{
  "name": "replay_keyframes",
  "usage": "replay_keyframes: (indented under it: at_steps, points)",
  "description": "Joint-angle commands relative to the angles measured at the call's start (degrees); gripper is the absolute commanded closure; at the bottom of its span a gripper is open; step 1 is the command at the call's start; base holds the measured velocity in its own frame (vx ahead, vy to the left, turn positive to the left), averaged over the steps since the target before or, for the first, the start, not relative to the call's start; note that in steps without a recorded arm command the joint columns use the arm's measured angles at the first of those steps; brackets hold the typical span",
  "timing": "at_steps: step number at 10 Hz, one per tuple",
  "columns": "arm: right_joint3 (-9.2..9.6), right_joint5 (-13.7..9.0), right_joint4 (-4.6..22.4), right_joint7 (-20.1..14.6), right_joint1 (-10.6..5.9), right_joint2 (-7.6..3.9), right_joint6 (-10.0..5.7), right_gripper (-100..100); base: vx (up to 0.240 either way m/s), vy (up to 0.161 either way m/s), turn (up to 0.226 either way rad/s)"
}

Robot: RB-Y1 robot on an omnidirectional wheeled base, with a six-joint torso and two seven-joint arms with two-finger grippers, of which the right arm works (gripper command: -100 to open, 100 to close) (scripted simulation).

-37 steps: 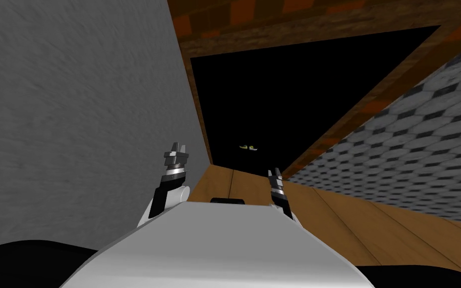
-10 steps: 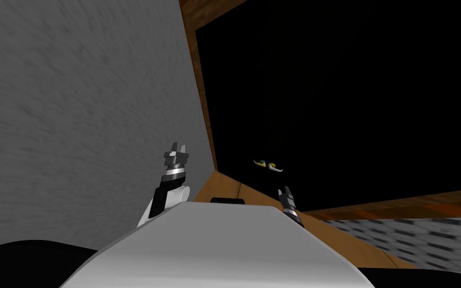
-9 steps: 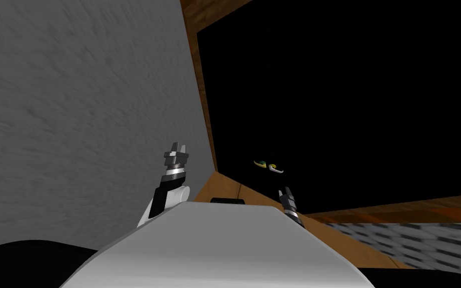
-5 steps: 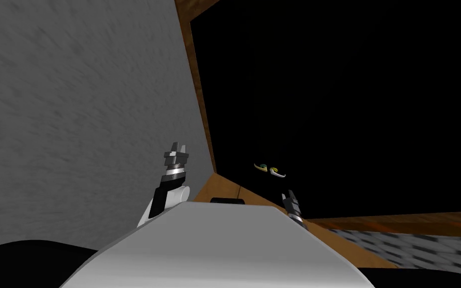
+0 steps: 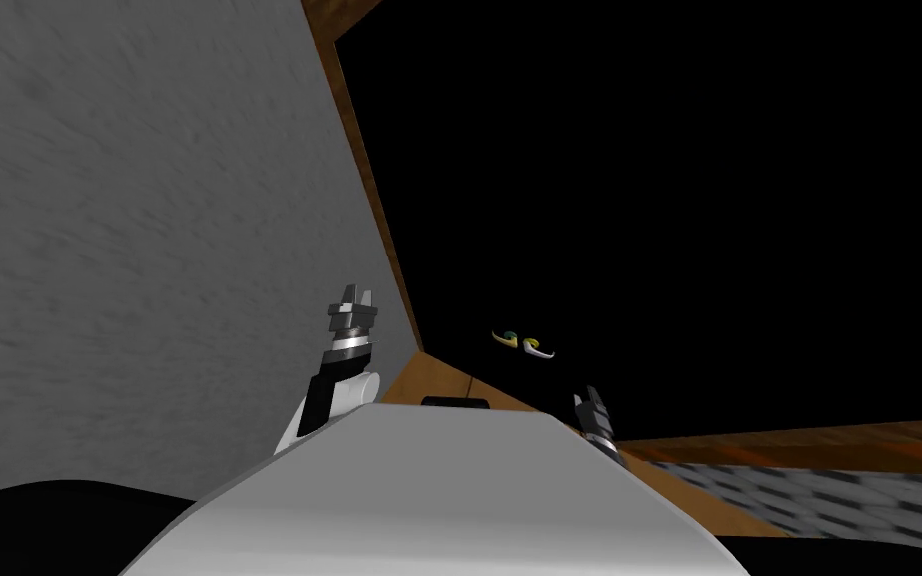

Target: Pull the door open

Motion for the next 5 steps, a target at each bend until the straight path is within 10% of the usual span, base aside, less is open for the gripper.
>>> replay_keyframes:
  at_steps: [1,5]
  points:
    - [0.30,0.23,0.03,0.29,-1.16,0.50,0.18,-100,0.164,-0.105,0.095]
    - [2.42,1.40,-1.24,0.51,-4.24,2.25,0.06,-100,0.163,0.065,0.126]
